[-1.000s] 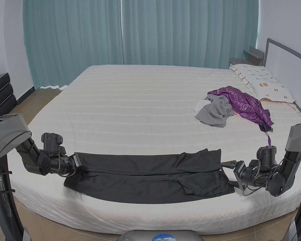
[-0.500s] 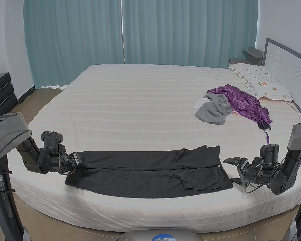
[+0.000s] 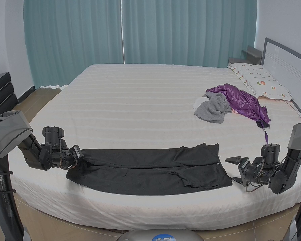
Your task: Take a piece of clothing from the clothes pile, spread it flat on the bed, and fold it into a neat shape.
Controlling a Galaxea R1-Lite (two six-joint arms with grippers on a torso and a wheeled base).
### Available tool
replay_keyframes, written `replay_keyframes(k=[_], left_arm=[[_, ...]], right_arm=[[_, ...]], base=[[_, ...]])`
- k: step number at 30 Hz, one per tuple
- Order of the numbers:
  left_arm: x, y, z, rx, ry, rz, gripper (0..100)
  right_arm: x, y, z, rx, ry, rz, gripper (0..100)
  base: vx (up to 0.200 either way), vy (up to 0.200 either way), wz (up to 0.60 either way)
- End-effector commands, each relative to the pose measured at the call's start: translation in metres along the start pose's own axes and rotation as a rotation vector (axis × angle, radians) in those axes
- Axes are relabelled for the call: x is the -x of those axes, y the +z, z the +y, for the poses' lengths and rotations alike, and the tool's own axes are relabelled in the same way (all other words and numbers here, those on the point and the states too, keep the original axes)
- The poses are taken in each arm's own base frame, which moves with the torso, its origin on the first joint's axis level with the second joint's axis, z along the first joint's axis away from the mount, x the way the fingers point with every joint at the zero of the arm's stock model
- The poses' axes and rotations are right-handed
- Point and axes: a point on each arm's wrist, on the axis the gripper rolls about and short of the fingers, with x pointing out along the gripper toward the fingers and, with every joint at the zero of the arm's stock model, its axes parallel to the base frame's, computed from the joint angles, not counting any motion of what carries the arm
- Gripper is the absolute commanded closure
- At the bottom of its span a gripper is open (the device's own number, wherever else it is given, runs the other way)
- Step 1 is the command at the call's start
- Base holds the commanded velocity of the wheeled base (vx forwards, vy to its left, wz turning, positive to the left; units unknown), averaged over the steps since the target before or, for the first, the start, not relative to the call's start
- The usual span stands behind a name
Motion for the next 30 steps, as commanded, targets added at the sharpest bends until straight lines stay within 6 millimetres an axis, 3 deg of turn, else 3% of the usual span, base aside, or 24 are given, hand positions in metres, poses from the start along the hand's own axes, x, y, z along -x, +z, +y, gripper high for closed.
replay_keyframes(k=[1, 15, 20, 30], left_arm=[[0.002, -0.003, -0.005, 0.003, -0.007, 0.005, 100], [0.021, -0.002, -0.039, 0.038, -0.06, -0.004, 100], [0.035, -0.006, -0.066, 0.014, -0.097, 0.023, 100], [0.039, -0.019, -0.105, -0.049, -0.154, 0.065, 100]], right_arm=[[0.0, 0.0, -0.001, -0.001, -0.001, 0.001, 0], [0.0, 0.0, -0.001, -0.001, 0.0, 0.006, 0], [0.0, 0.0, 0.0, -0.001, 0.003, 0.008, 0], [0.0, -0.001, -0.001, -0.001, 0.001, 0.011, 0]], base=[[0.0, -0.2, 0.0], [0.0, -0.2, 0.0], [0.0, -0.2, 0.0], [0.0, -0.2, 0.0]])
